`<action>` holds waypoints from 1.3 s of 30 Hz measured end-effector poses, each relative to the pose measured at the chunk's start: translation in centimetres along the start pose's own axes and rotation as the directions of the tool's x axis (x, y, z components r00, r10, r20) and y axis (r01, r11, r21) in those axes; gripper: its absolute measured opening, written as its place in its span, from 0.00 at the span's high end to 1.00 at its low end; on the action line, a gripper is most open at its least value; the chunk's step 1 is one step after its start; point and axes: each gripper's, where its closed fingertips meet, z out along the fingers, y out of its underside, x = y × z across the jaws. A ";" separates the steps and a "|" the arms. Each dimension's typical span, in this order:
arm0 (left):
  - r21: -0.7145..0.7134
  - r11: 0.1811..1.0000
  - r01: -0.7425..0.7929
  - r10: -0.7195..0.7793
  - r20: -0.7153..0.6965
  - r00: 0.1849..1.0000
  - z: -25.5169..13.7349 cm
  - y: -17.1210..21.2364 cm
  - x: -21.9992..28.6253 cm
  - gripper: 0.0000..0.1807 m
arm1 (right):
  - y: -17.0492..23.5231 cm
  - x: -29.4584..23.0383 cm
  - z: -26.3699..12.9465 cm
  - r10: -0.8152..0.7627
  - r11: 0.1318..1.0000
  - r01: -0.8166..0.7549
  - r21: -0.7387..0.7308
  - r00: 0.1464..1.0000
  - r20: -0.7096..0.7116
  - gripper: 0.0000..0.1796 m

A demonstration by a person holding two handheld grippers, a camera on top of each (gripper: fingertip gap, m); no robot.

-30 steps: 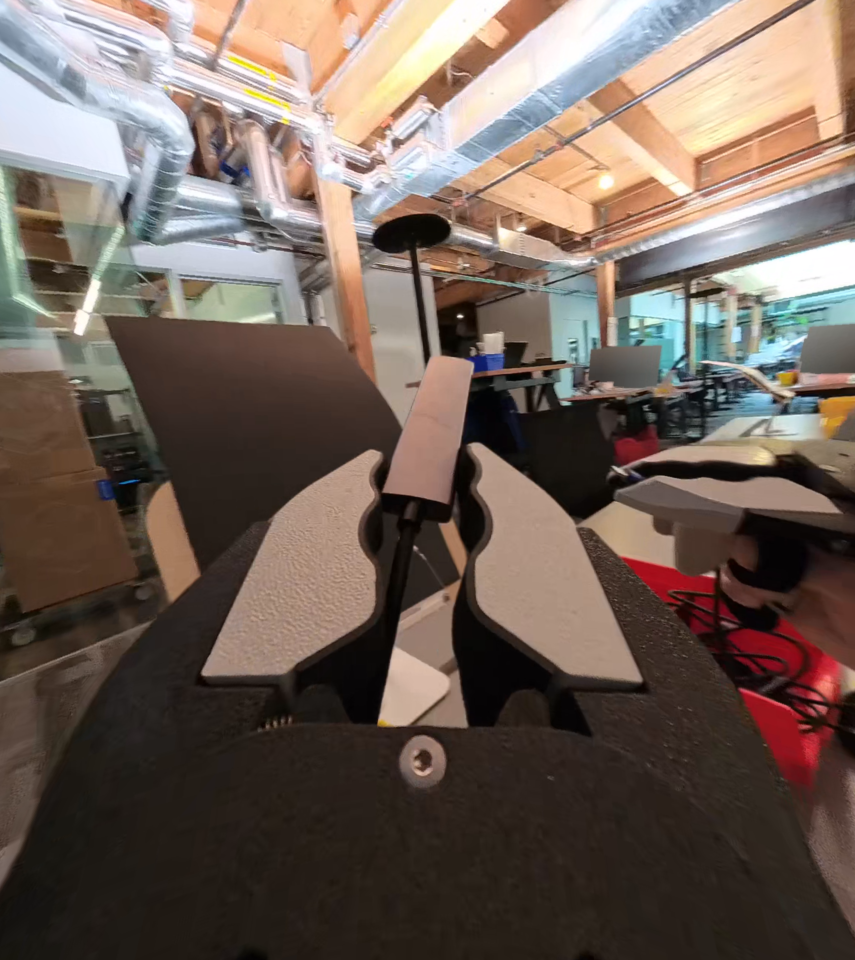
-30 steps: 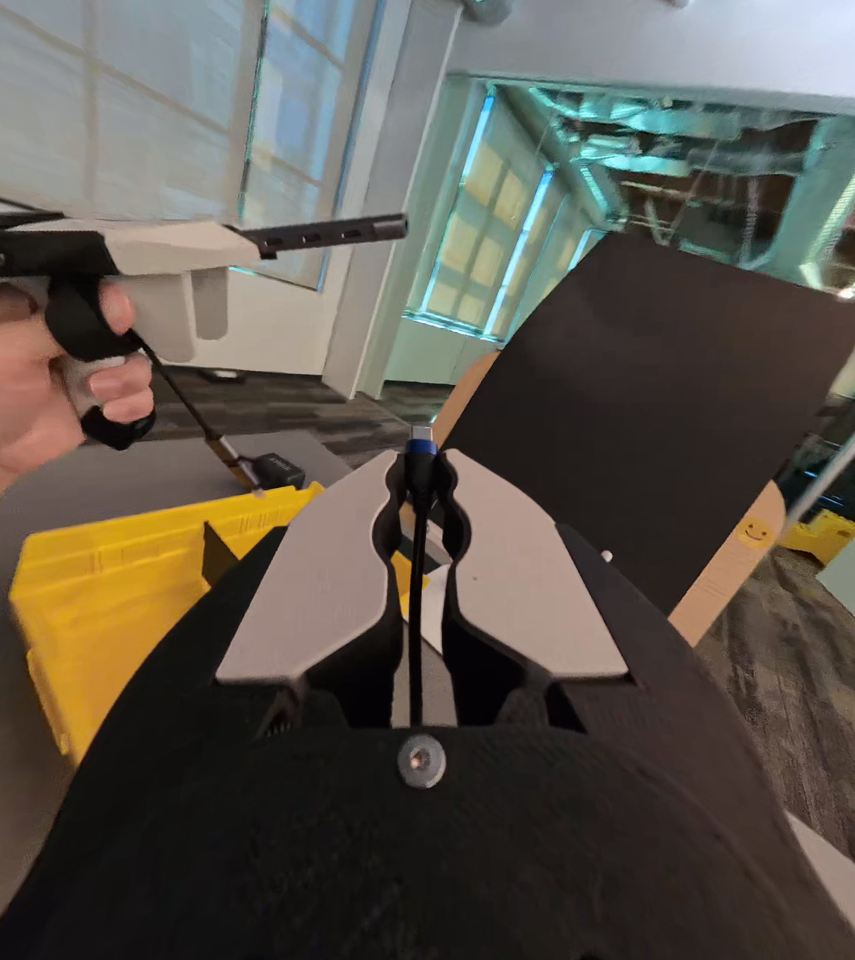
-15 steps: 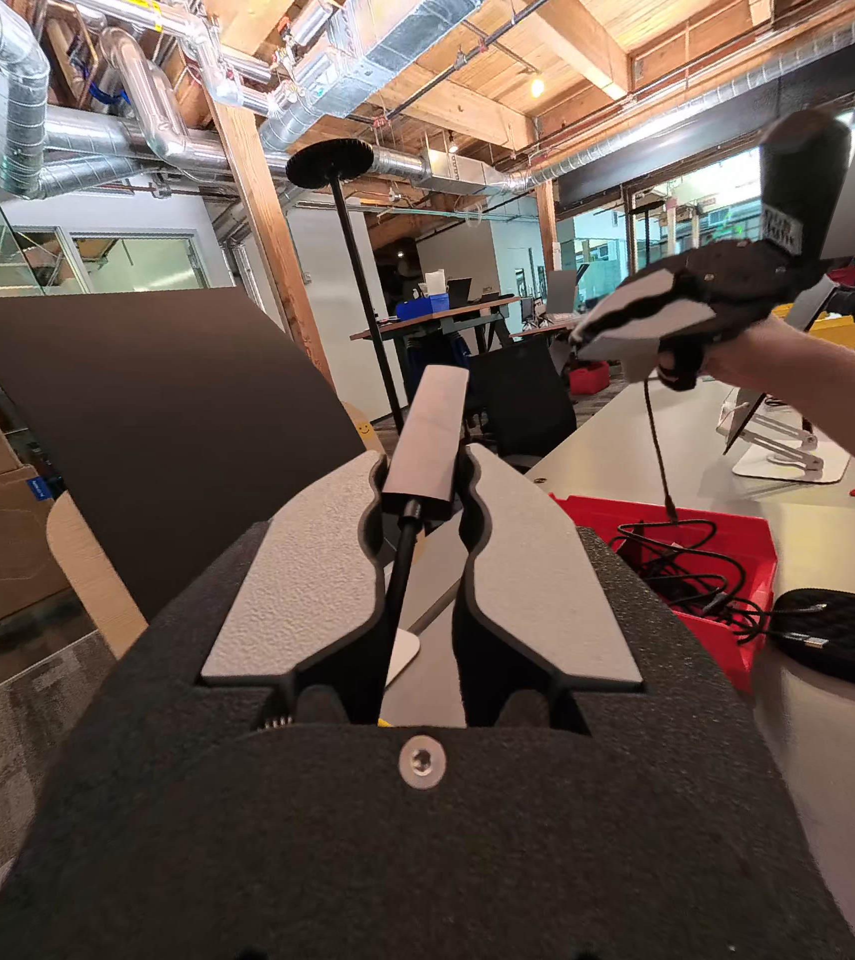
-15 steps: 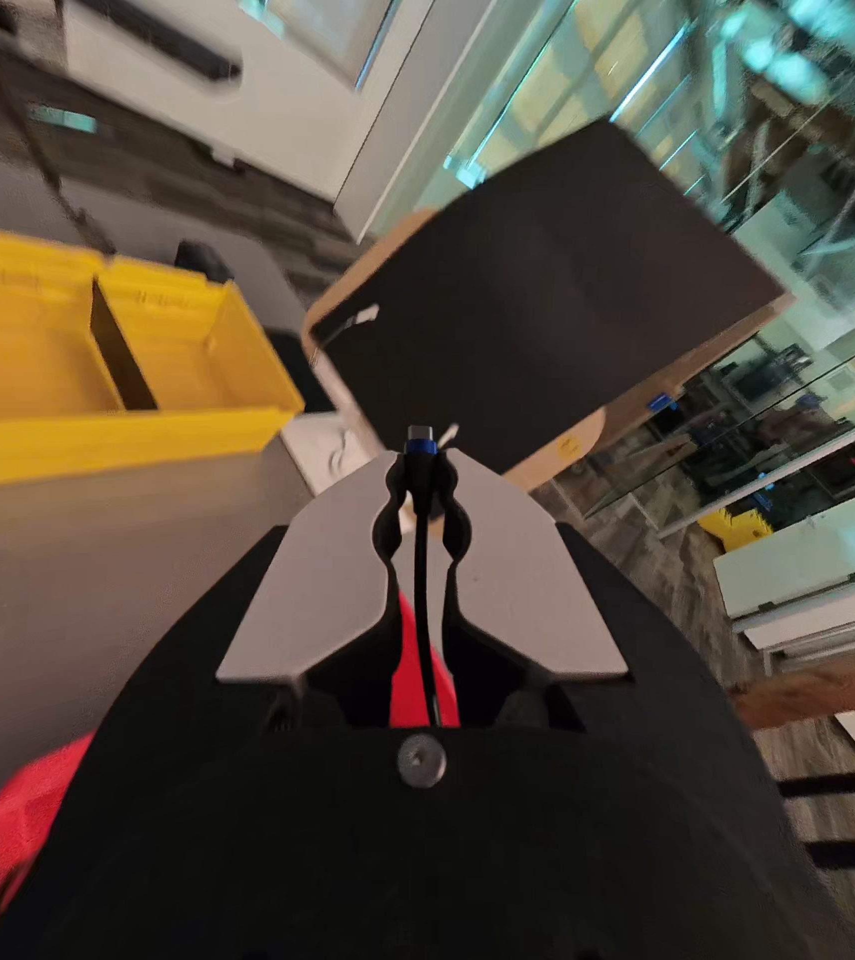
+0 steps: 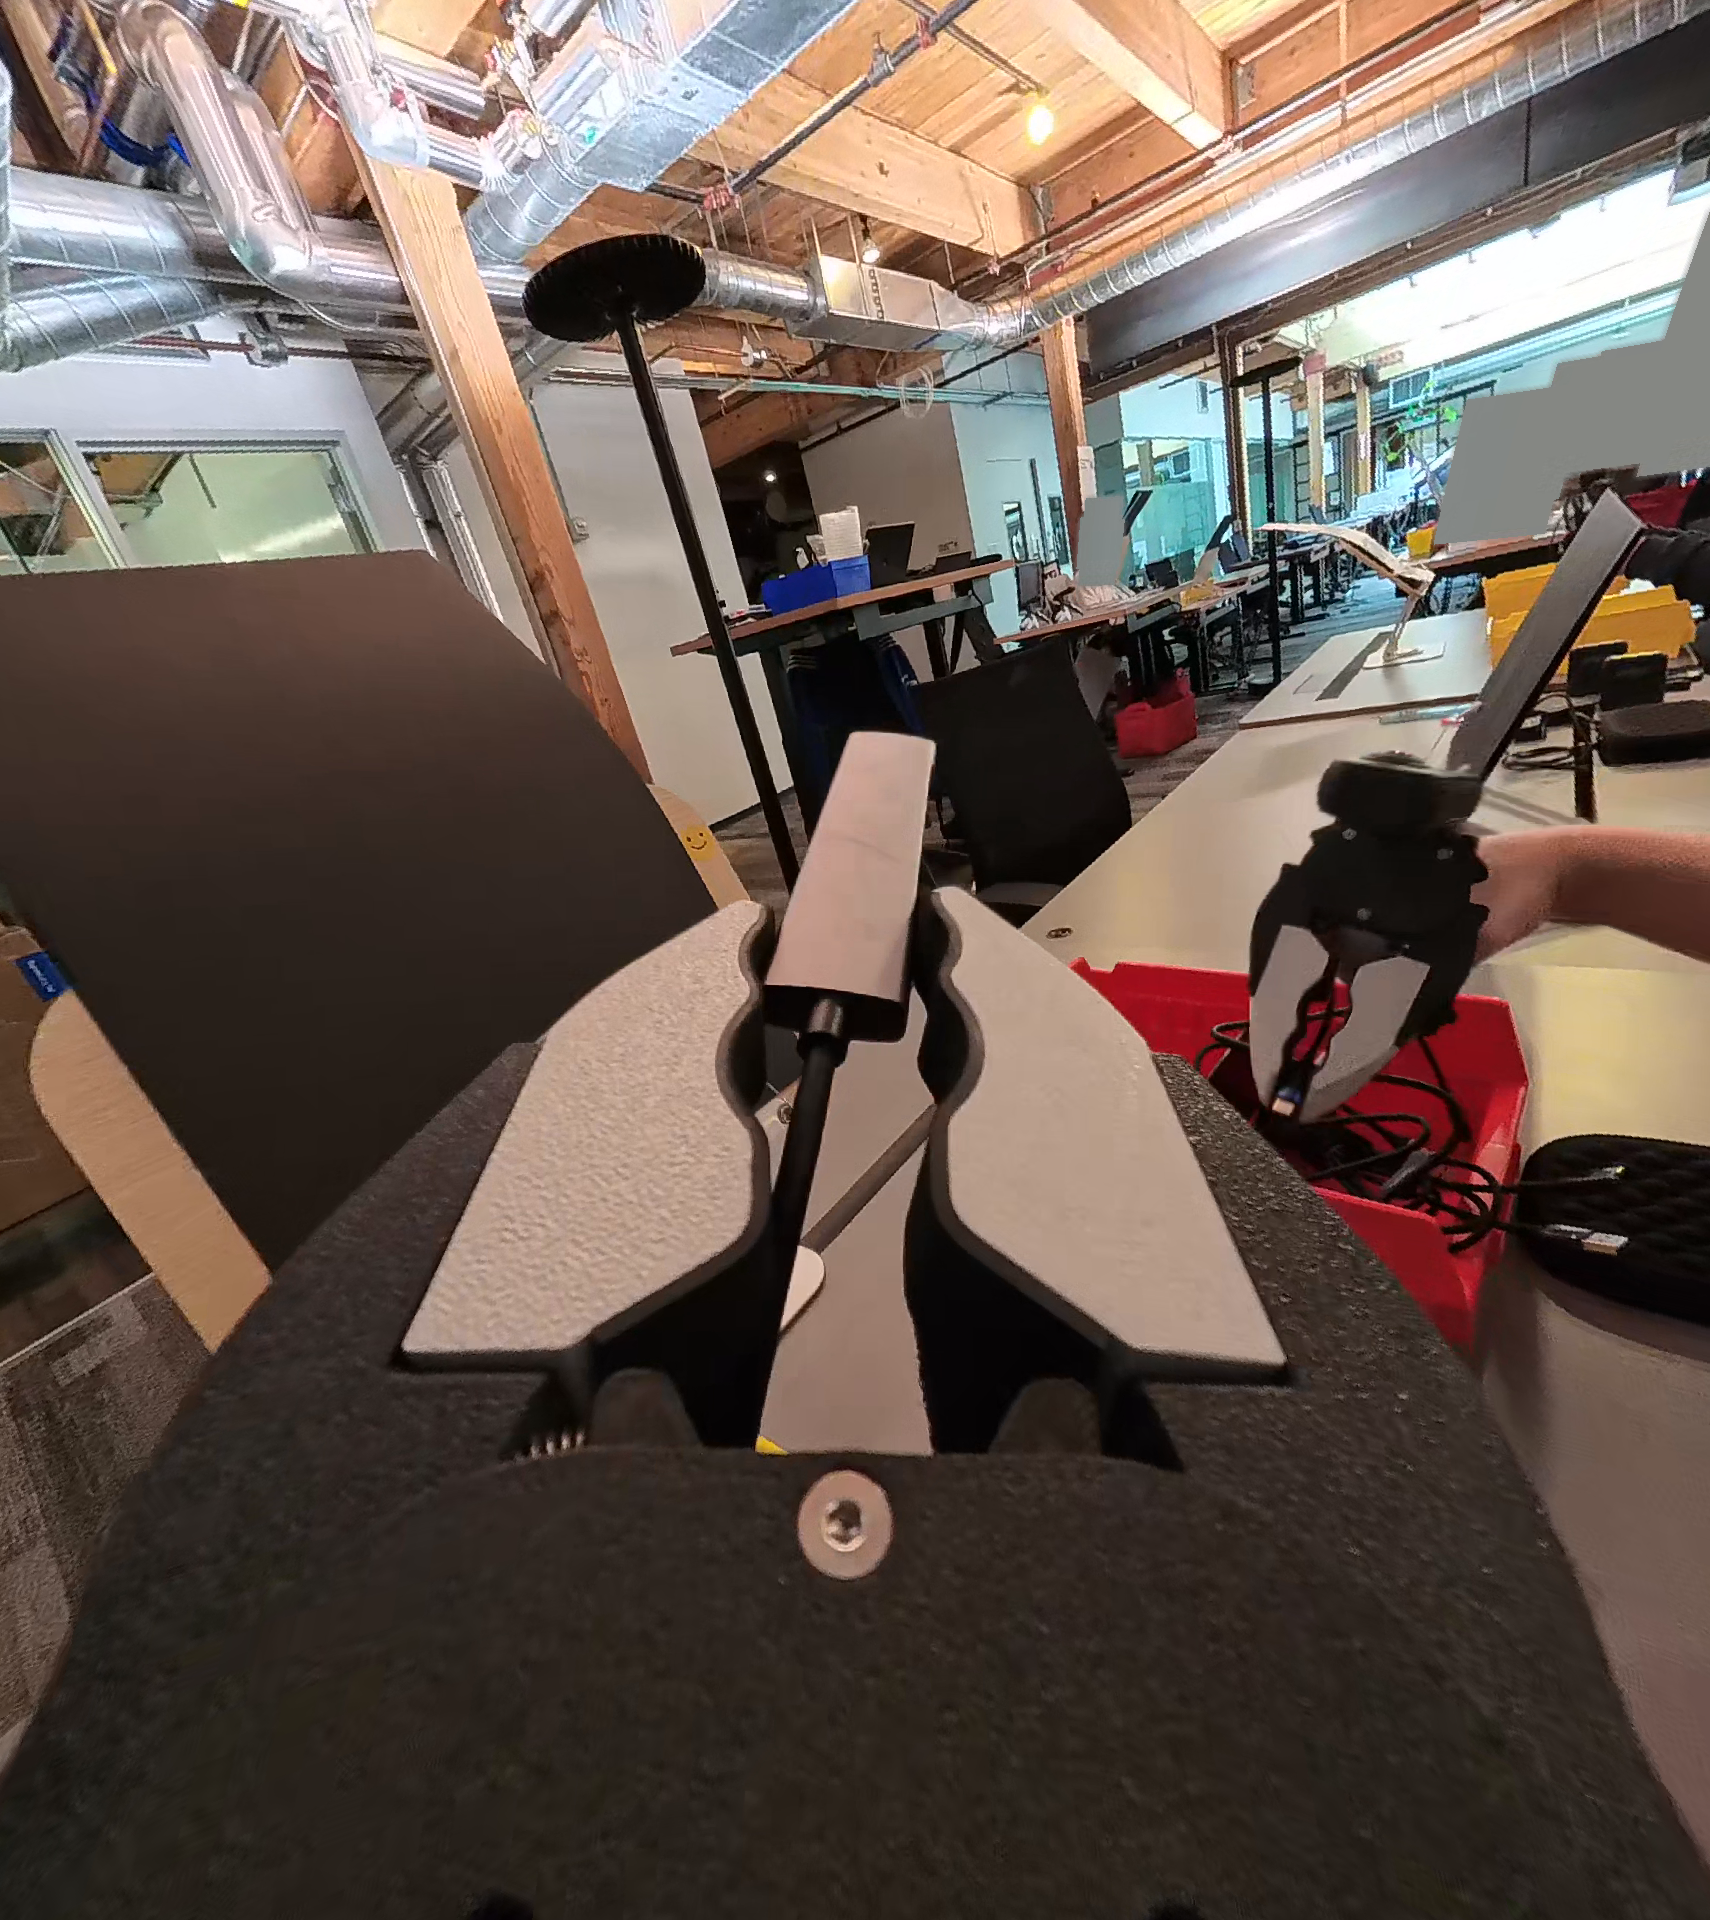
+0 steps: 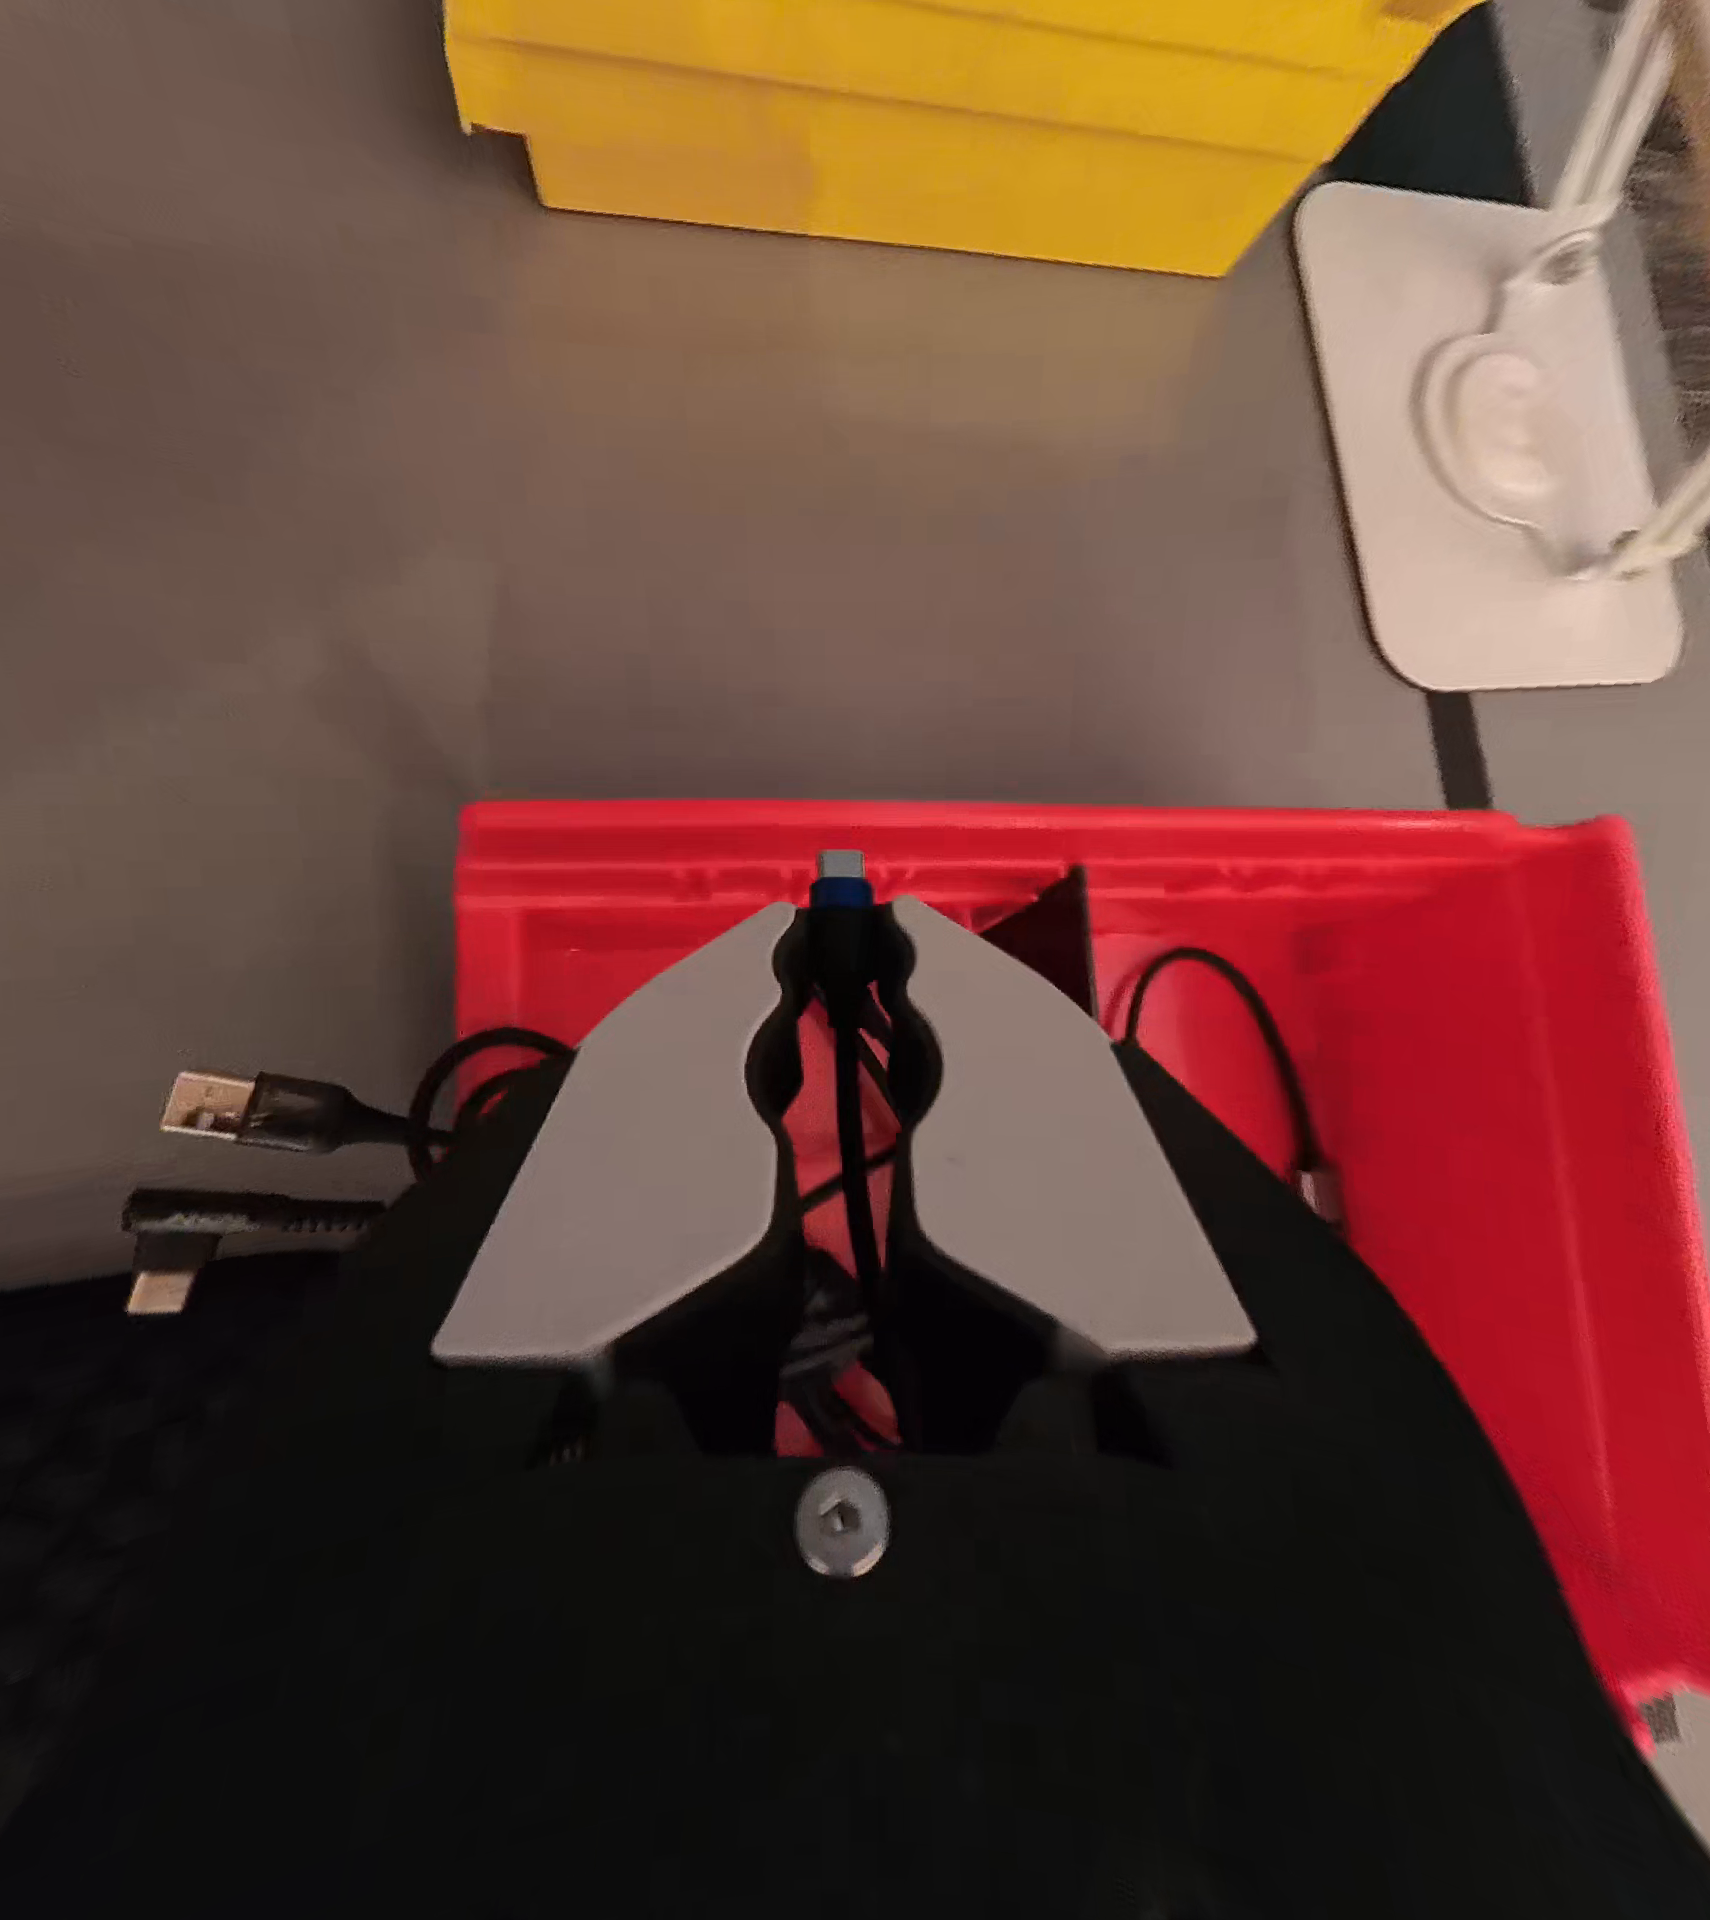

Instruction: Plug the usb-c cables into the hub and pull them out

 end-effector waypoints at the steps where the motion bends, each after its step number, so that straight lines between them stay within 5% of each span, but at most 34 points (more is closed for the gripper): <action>1: -0.008 1.000 -0.004 0.004 -0.002 1.000 0.1 0.2 0.1 0.86 | -0.1 -0.1 0.6 -0.011 1.000 0.011 -0.016 1.000 0.014 0.93; 7: -0.050 0.998 -0.027 0.027 -0.012 1.000 0.9 1.1 0.7 0.86 | -2.0 -1.0 2.4 -0.029 0.997 0.036 -0.064 0.994 0.109 0.88; 12: -0.072 0.997 -0.026 0.024 -0.028 0.999 1.3 1.7 1.0 0.86 | -4.2 0.1 0.2 -0.018 0.999 0.020 -0.034 0.998 0.067 0.84; 18: -0.090 0.995 -0.040 0.036 -0.037 0.999 1.5 1.9 1.3 0.86 | -1.1 1.2 -0.6 0.039 0.996 -0.039 -0.082 0.999 -0.008 0.94; 24: -0.101 0.994 -0.046 0.042 -0.036 0.998 1.4 2.0 1.3 0.86 | 5.7 -0.3 1.1 0.070 0.922 -0.048 -0.385 0.997 0.045 0.99; 27: -0.095 0.995 -0.043 0.040 -0.034 0.999 1.3 1.8 1.3 0.86 | 6.7 -0.6 1.2 0.101 0.907 -0.070 -0.416 0.993 0.053 0.98; 34: -0.117 0.992 -0.046 0.023 -0.188 0.982 2.1 2.9 3.6 0.86 | -4.9 1.6 -3.3 0.014 1.000 -0.013 0.014 0.994 -0.109 0.92; 39: -0.127 0.989 -0.082 0.032 -0.352 0.935 2.5 4.0 6.4 0.86 | -17.1 0.5 -7.6 -0.137 0.912 0.246 0.329 0.937 -0.321 0.80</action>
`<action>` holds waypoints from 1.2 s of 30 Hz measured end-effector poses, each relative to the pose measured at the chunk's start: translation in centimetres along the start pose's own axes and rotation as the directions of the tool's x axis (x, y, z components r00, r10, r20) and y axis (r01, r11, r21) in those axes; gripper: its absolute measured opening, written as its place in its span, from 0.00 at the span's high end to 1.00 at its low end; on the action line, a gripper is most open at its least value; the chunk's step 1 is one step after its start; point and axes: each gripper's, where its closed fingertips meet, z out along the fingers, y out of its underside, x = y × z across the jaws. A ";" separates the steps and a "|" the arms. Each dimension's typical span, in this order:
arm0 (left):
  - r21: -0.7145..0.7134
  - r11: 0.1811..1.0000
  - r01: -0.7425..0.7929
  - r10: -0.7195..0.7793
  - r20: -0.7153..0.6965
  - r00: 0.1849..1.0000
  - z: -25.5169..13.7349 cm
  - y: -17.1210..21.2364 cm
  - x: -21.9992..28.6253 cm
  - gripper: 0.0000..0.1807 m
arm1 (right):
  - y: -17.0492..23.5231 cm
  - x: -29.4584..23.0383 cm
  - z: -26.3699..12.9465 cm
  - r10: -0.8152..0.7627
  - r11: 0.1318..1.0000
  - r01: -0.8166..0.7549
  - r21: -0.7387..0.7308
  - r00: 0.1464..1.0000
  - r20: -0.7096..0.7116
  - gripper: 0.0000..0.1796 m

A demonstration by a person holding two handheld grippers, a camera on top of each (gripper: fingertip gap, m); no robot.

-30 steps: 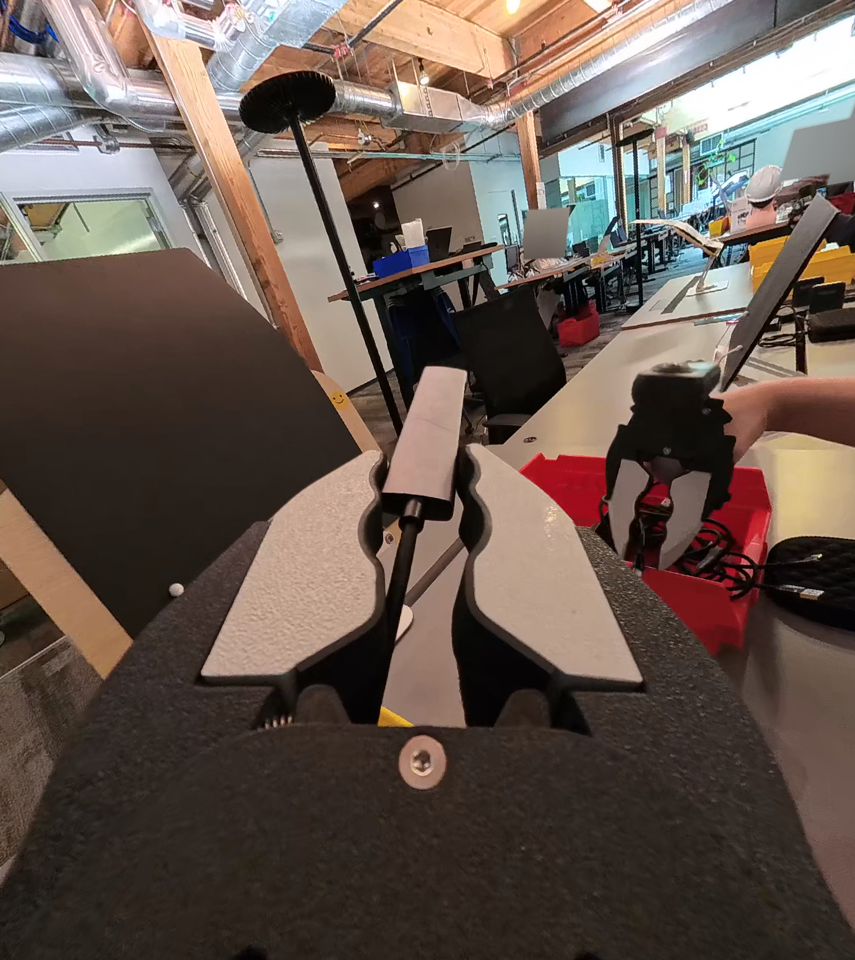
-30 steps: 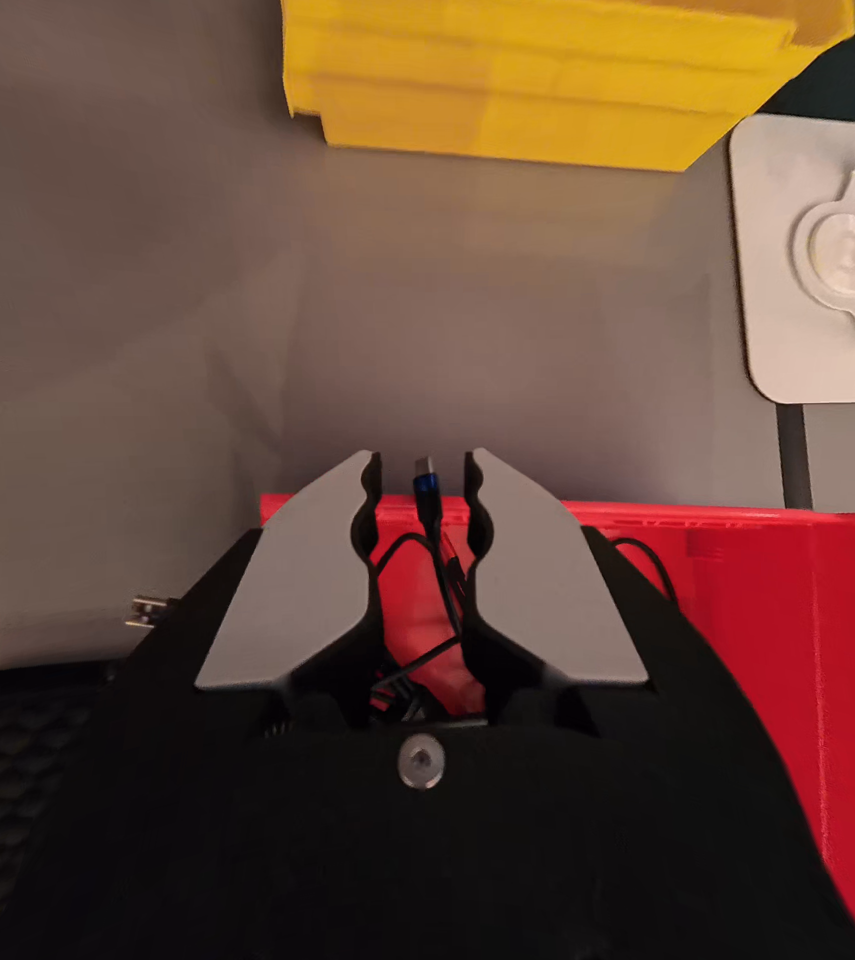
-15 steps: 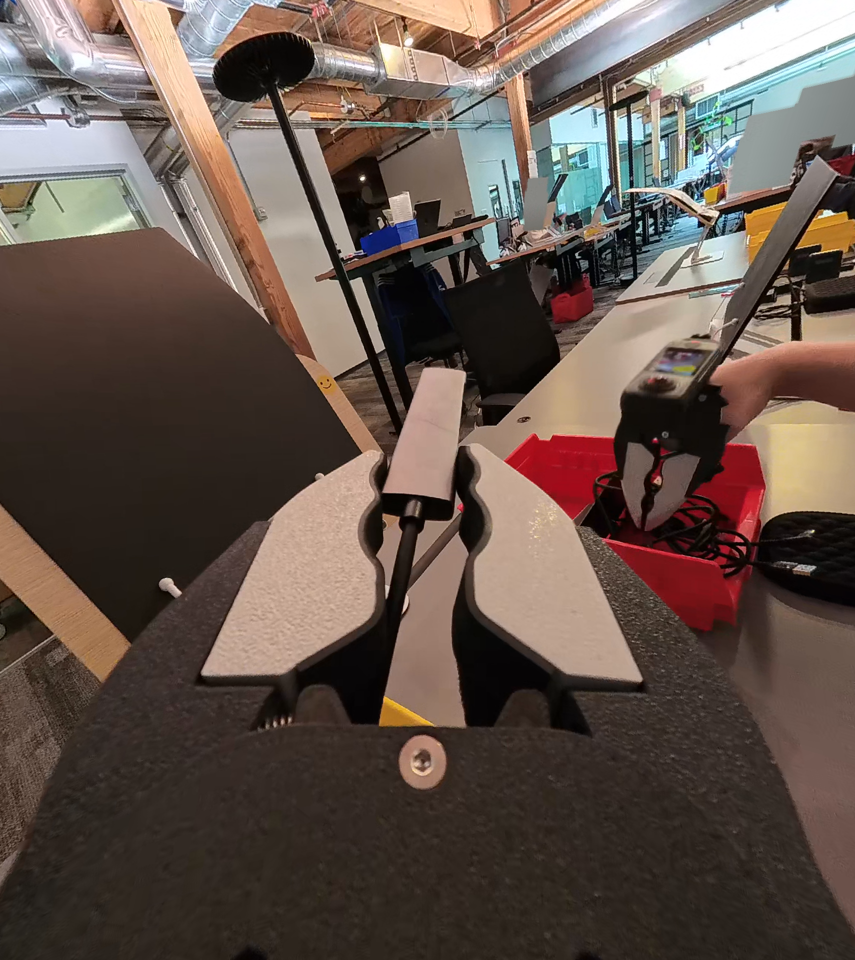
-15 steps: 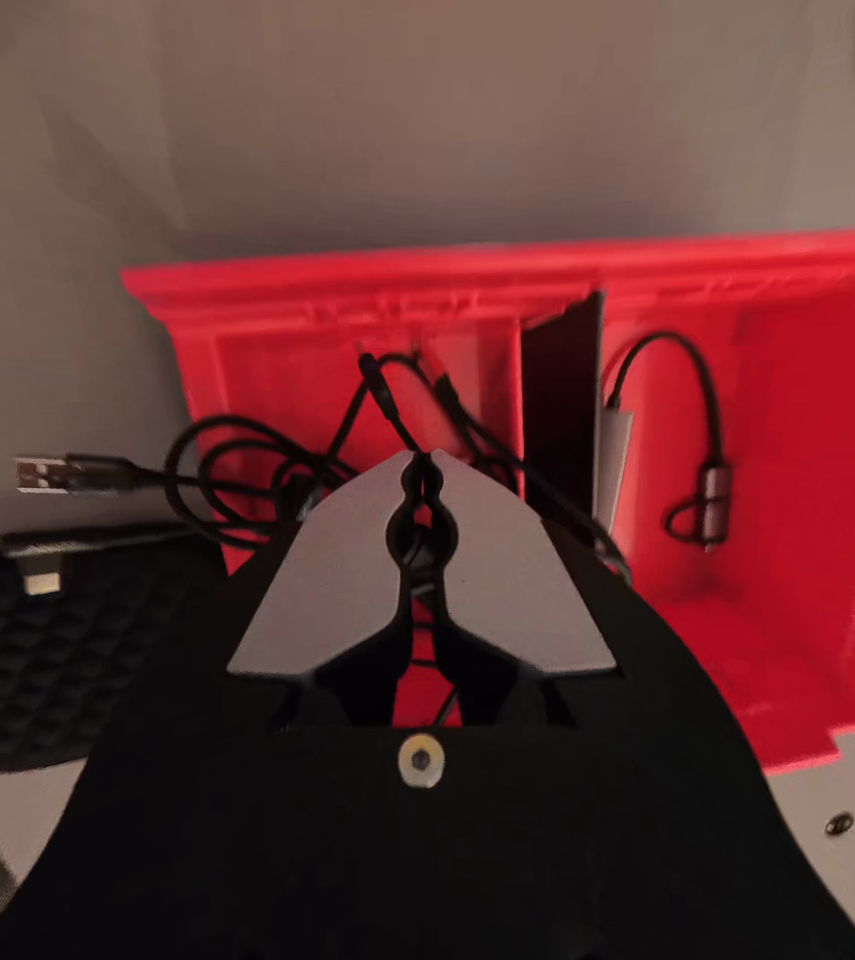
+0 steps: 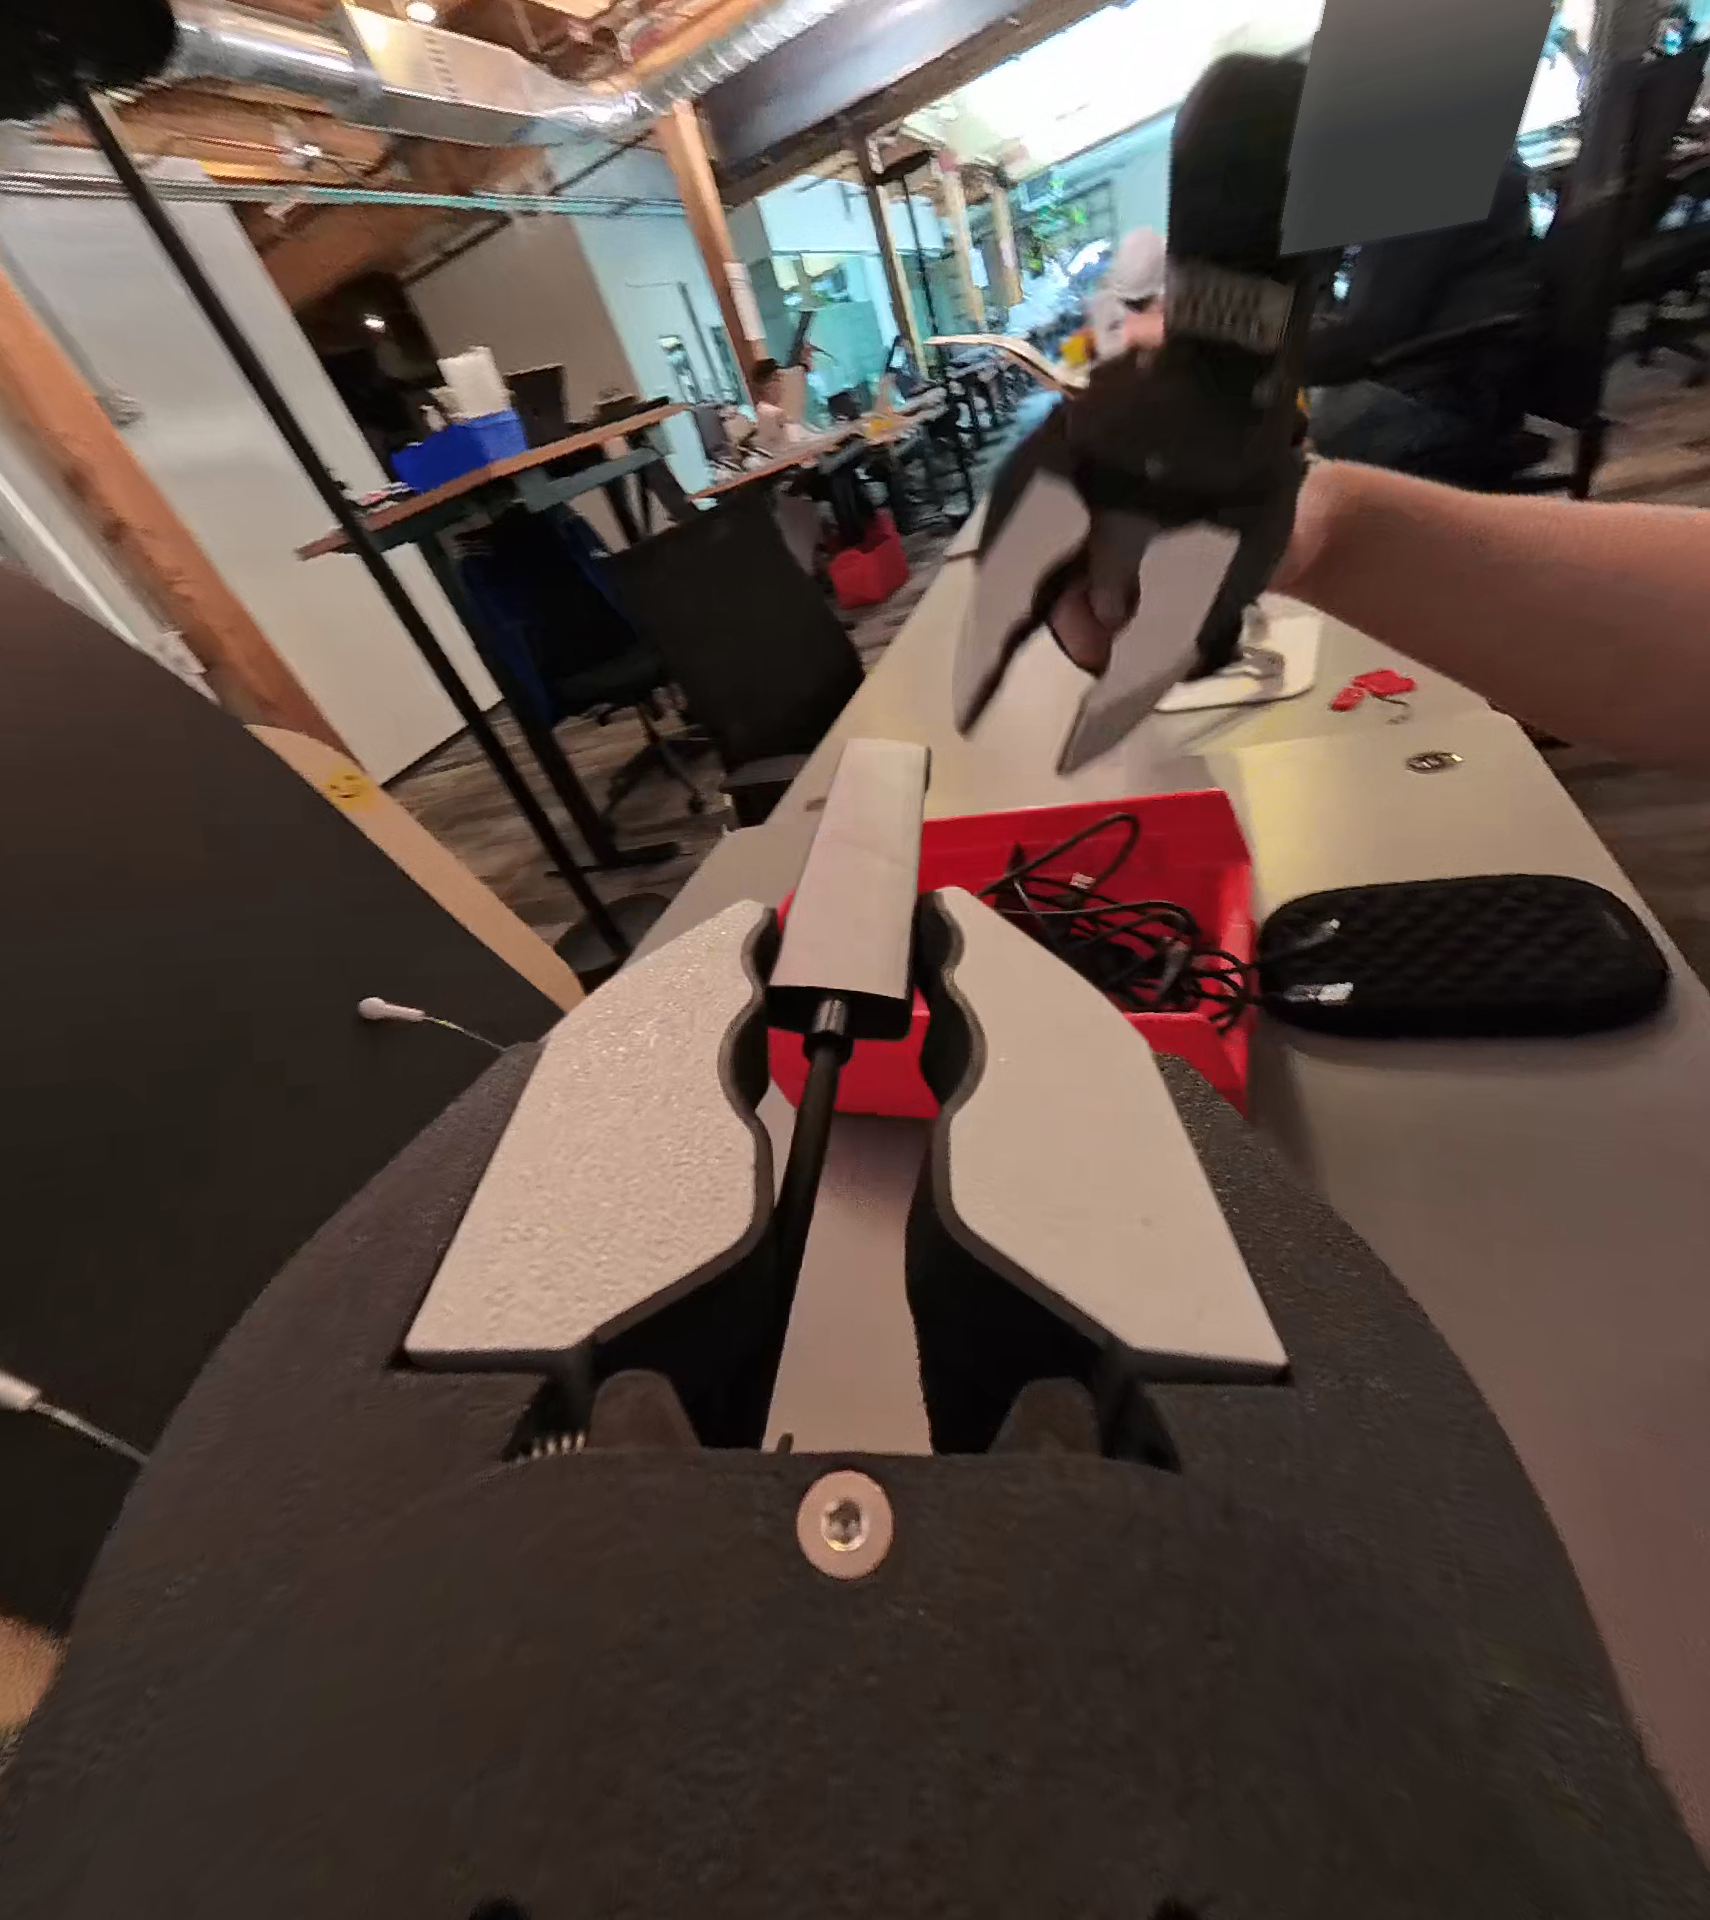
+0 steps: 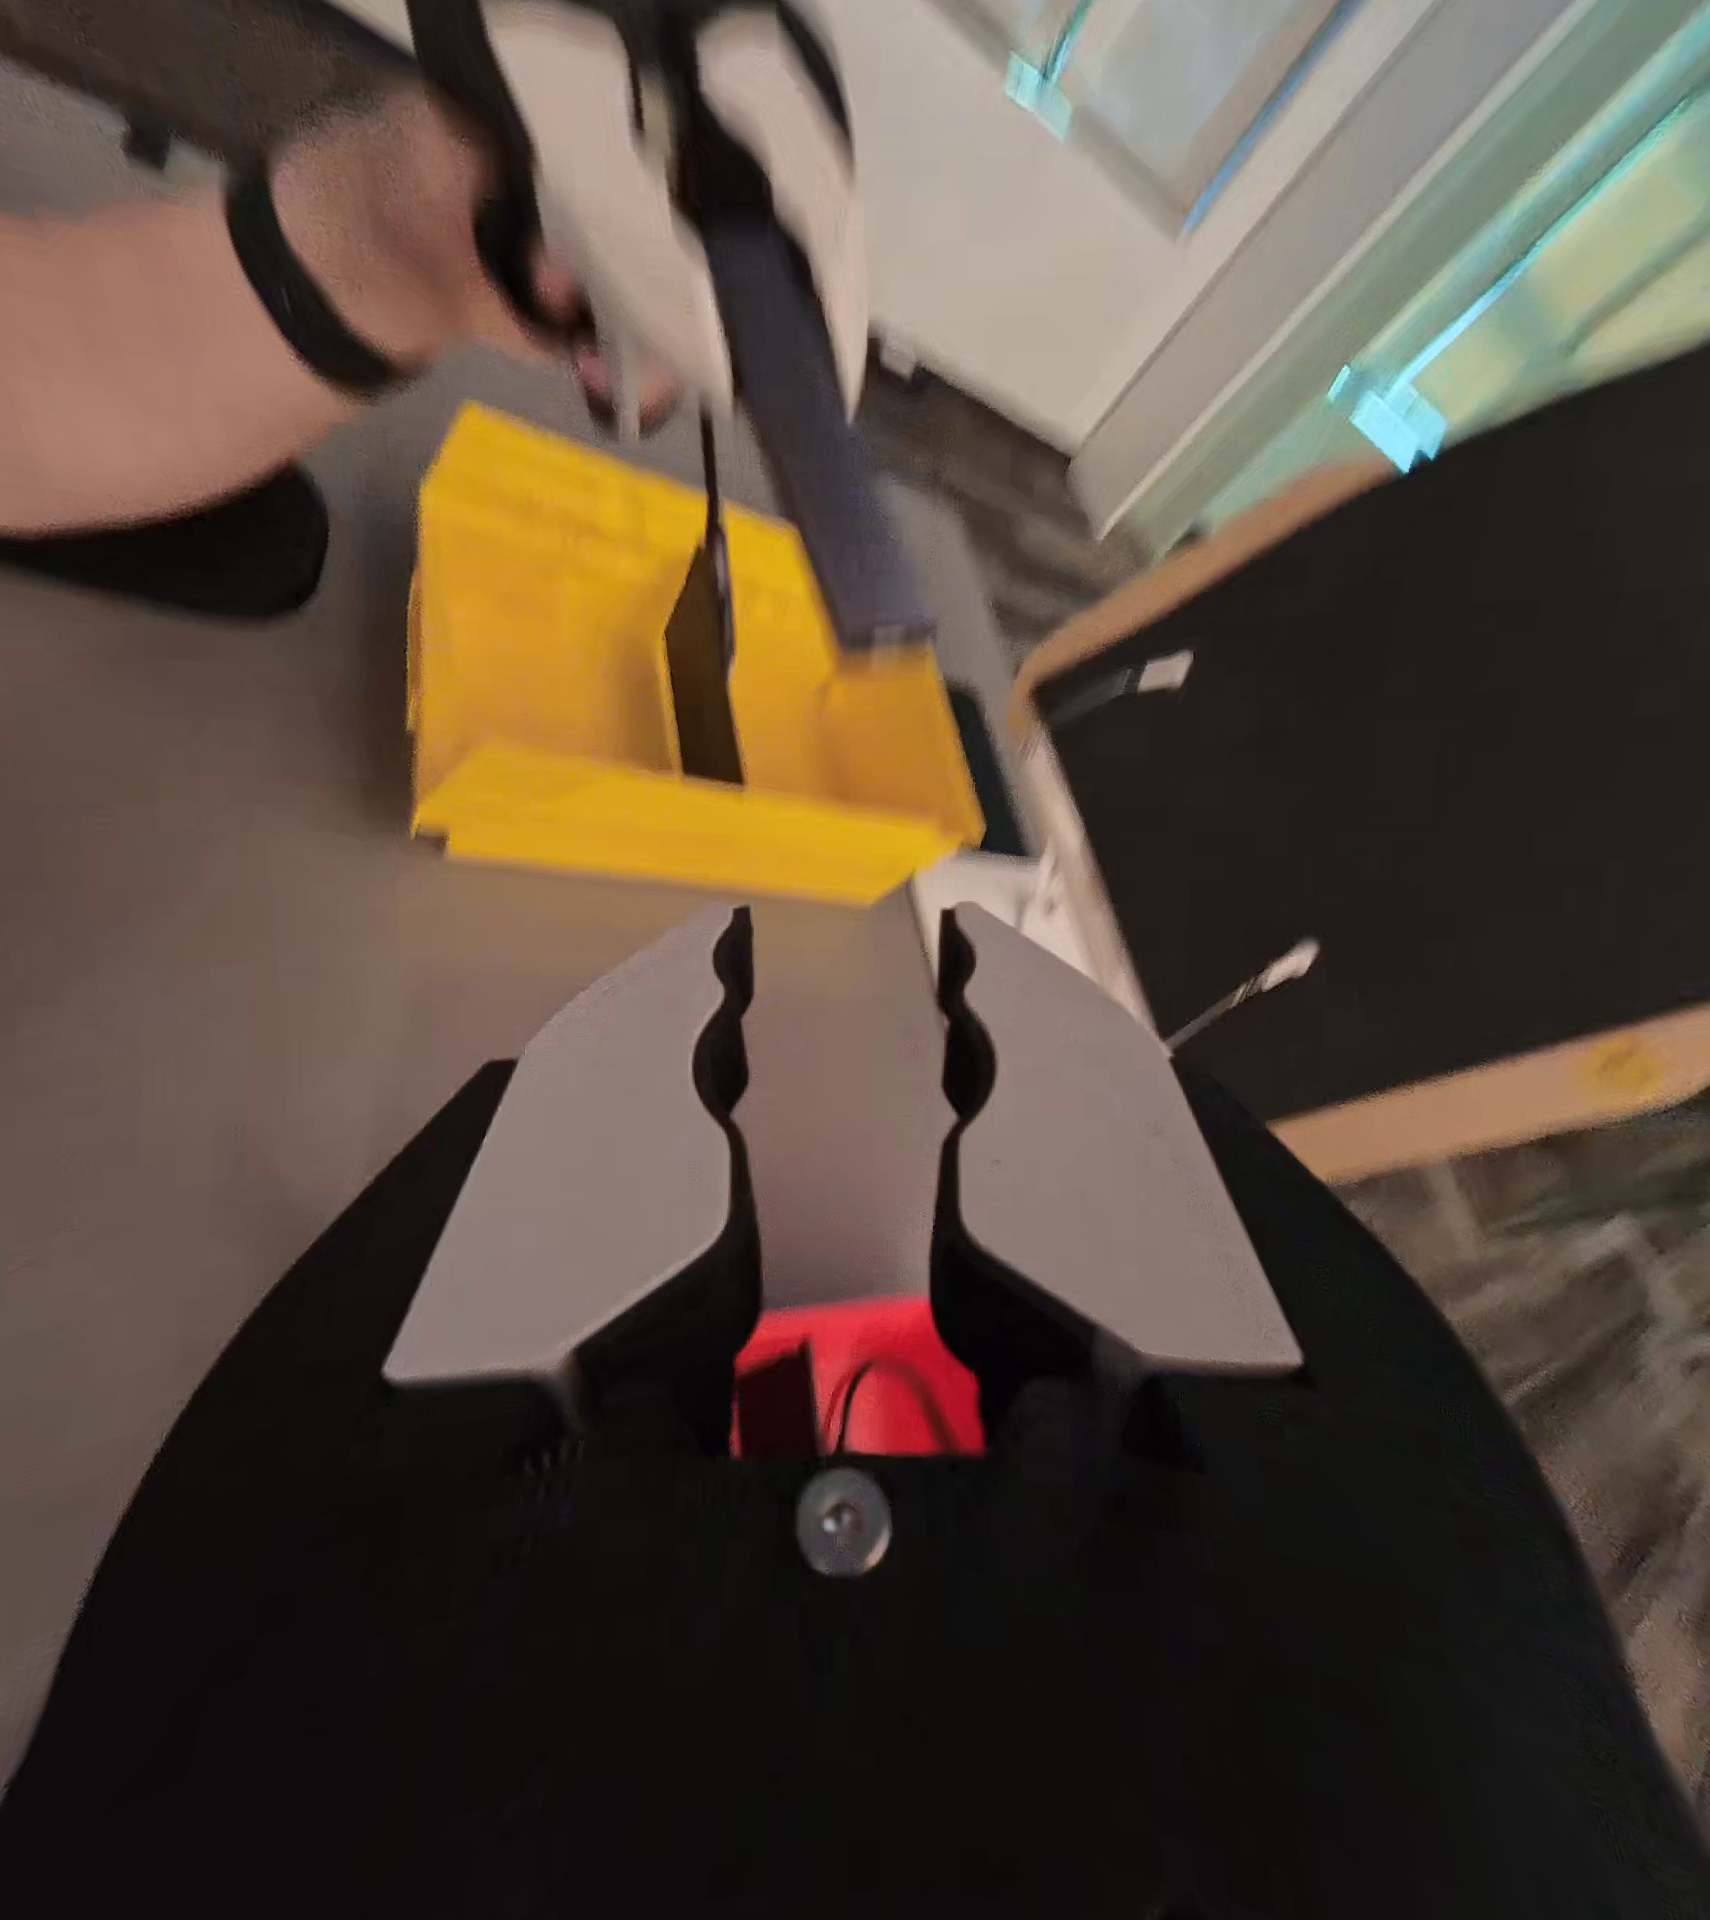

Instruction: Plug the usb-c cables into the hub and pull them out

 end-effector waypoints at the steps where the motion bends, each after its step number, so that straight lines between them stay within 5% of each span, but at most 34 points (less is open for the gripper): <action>1: -0.015 1.000 -0.016 0.016 -0.019 1.000 0.2 0.2 0.4 0.86 | -1.9 -0.1 0.4 -0.037 0.998 0.038 0.050 0.999 -0.025 0.79; 6: -0.066 0.992 -0.112 0.106 -0.084 0.991 1.4 0.9 2.6 0.87 | -4.8 -2.4 4.7 -0.018 0.998 0.015 0.053 0.997 0.073 0.75; 13: -0.095 0.988 -0.122 0.109 -0.126 0.986 2.1 1.5 3.8 0.87 | -3.2 -3.7 6.8 0.059 0.996 -0.045 -0.077 0.979 0.197 0.86; 16: -0.084 0.993 -0.087 0.079 -0.092 0.993 1.2 1.2 2.8 0.75 | -1.9 -2.8 6.0 0.086 0.992 -0.069 -0.103 0.981 0.172 0.87; 29: -0.004 0.994 0.107 -0.107 0.051 0.993 -3.6 -0.7 -1.1 0.76 | 11.9 8.8 -8.4 0.282 0.906 -0.310 -0.287 0.950 -0.135 0.86; 36: -0.062 0.993 0.100 -0.096 0.059 0.994 -2.7 0.3 -1.1 0.76 | 20.2 8.9 -7.1 0.371 0.811 -0.374 -0.451 0.923 -0.098 0.86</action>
